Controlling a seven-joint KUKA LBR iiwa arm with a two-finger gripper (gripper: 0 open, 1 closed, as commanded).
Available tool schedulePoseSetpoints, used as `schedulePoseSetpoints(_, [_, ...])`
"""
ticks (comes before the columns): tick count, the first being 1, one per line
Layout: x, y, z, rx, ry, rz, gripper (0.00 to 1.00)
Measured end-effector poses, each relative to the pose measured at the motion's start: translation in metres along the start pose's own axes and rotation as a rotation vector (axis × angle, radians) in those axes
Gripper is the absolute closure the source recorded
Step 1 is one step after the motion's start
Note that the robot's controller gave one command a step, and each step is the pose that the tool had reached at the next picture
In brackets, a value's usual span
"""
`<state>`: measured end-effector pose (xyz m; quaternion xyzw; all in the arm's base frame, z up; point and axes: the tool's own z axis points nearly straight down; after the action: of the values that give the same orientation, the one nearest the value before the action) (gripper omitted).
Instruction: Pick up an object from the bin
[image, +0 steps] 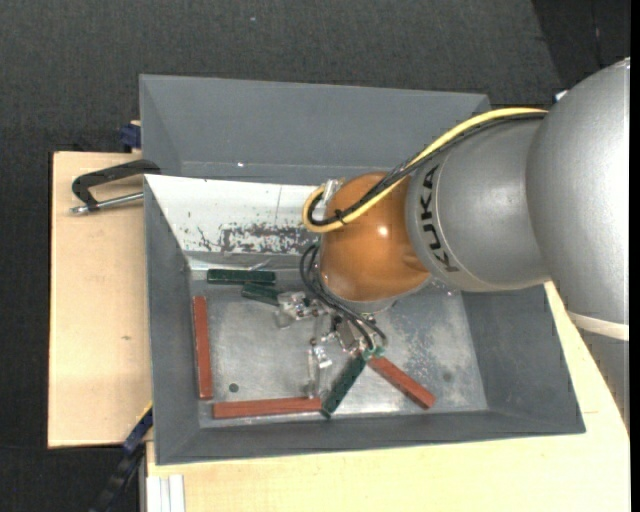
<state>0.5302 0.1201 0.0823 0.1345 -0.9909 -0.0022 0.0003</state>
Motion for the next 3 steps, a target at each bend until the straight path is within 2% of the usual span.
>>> schedulePoseSetpoints(1, [-0.02,-0.033,-0.007,0.006,-0.005,-0.073,0.0])
schedulePoseSetpoints(2, [0.004,-0.045,-0.009,0.004,-0.006,-0.097,0.0])
schedulePoseSetpoints(3, [0.029,-0.051,0.001,0.003,0.002,-0.126,0.0])
